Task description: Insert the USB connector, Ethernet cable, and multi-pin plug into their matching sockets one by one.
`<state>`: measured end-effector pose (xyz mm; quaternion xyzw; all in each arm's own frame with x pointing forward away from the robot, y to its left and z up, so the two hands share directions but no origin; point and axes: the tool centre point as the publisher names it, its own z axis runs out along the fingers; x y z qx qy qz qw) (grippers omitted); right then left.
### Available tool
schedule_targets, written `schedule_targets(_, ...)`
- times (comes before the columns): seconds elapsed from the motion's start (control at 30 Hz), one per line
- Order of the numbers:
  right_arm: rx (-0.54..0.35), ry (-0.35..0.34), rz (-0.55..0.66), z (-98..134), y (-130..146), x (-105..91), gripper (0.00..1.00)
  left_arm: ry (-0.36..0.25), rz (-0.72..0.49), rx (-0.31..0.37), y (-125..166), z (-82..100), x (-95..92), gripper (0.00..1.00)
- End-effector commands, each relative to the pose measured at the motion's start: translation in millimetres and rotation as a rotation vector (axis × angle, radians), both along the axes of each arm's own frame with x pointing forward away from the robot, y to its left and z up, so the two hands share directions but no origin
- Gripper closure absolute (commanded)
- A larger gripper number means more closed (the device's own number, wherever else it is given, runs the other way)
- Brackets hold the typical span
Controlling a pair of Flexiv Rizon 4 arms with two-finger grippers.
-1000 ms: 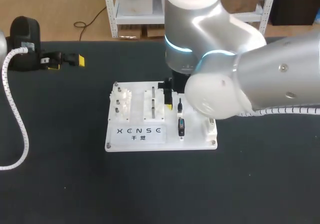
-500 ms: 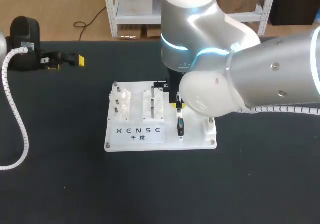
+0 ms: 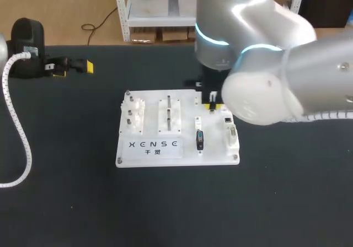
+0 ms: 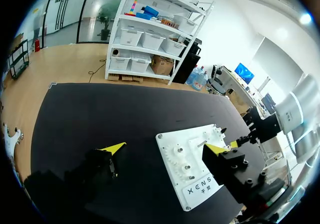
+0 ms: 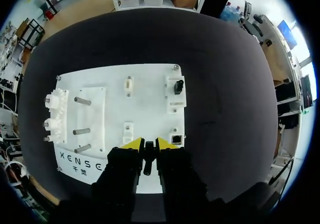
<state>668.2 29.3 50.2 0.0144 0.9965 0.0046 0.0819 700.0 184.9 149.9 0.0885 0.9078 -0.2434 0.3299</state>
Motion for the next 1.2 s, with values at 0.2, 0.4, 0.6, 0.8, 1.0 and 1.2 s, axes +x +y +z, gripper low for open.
schedule_targets(0.2,-0.025,-0.026,-0.044,-12,-26,0.1,1.00,0.000,0.000,0.000,0,0.0,0.0,0.00)
schedule_targets(0.4,-0.036,-0.017,-0.052,-17,-32,1.2,1.00,0.000,0.000,0.000,0,0.0,0.0,0.00)
schedule_targets(0.6,-0.048,-0.011,-0.054,-22,-37,-0.5,1.00,0.000,0.000,0.000,0,0.0,0.0,0.00)
schedule_targets(0.8,-0.052,-0.003,-0.055,-25,-37,-0.7,1.00,0.000,0.000,0.000,0,0.0,0.0,0.00)
schedule_targets(1.0,-0.058,-0.001,-0.058,-28,-38,-0.9,1.00,0.000,0.000,0.000,0,0.0,0.0,0.00)
schedule_targets(1.2,-0.061,-0.001,-0.064,-31,-41,-0.4,1.00,0.000,0.000,0.000,0,0.0,0.0,0.00)
